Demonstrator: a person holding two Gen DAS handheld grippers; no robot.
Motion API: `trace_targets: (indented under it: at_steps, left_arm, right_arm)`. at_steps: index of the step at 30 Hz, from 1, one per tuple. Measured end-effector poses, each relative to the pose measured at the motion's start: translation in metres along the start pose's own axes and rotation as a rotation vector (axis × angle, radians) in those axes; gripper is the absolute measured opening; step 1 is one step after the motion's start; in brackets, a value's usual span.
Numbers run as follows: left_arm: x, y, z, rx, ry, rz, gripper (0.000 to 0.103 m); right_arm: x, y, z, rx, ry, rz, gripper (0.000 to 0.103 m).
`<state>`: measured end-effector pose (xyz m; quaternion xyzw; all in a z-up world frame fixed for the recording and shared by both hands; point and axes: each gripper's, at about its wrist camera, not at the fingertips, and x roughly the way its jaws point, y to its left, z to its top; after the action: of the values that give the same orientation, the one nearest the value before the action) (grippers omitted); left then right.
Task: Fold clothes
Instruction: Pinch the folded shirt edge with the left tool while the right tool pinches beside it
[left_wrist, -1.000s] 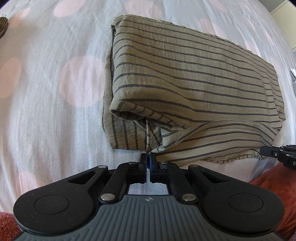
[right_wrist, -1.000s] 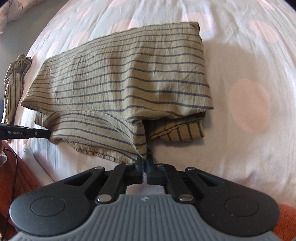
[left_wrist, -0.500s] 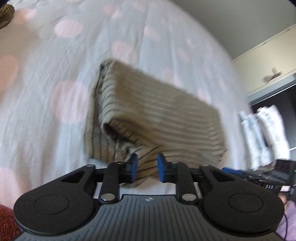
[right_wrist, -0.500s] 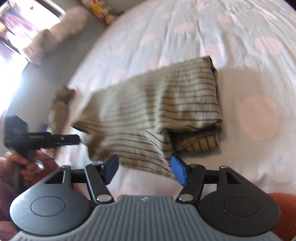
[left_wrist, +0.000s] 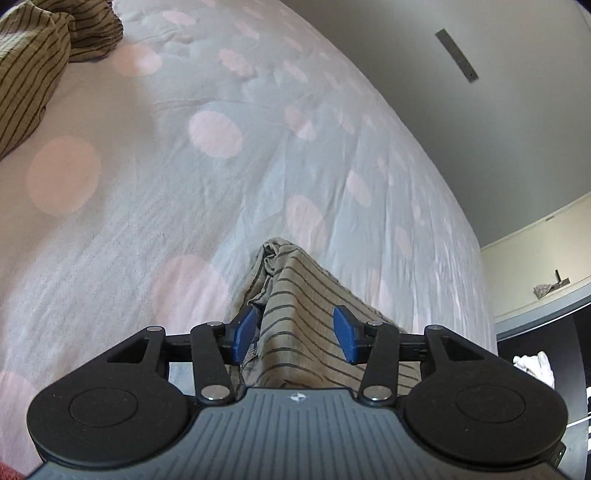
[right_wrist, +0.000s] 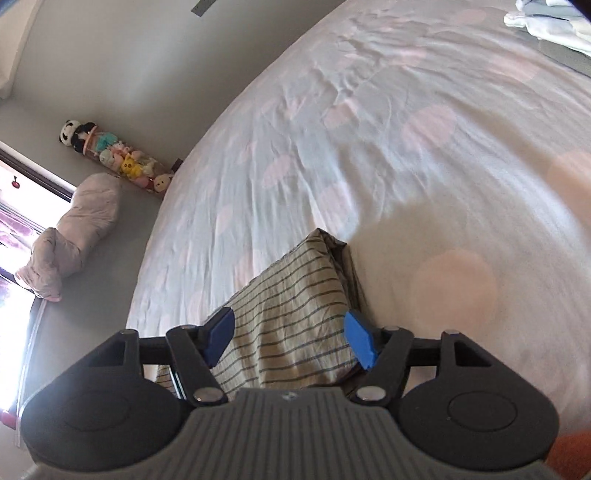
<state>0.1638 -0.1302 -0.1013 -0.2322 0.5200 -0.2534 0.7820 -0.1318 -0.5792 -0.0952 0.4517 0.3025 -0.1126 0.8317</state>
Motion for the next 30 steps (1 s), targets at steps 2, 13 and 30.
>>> trace_targets:
  at_steps: [2,13,30]
  left_arm:
    - [0.013,0.001,0.003,0.023,0.043,0.025,0.046]
    - [0.05,0.03,0.002,-0.058,0.182,0.075,0.047]
    - [0.068,0.018,-0.014,0.029,0.213,0.104,0.018]
  right_arm:
    - [0.009,0.004,0.001,-0.056,0.031,-0.029,0.073]
    - [0.053,-0.017,0.016,-0.043,0.144,-0.163,0.071]
    - [0.075,-0.01,0.005,-0.104,0.27,-0.101,0.026]
